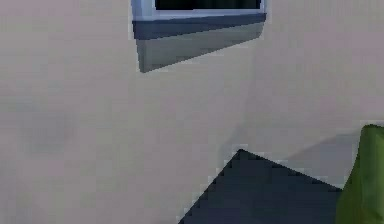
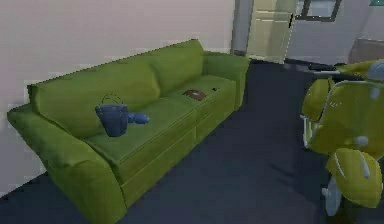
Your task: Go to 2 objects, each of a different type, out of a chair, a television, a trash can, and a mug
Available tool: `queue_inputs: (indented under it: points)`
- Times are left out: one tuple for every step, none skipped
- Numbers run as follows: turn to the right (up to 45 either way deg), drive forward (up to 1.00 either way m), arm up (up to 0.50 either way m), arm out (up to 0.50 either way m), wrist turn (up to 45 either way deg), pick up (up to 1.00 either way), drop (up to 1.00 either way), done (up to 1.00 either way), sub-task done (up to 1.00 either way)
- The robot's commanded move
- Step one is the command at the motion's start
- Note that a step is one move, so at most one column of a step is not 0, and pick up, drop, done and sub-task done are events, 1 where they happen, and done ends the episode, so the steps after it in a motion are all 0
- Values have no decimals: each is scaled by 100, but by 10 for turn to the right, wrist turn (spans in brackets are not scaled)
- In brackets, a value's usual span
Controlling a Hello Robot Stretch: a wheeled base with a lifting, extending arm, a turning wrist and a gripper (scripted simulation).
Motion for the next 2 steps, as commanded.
queue_inputs:
  points:
    - [0, 0, 0, 0, 0, 0, 0, 0, 100]
    - [-450, 0, 0, 0, 0, 0, 0, 0, 0]
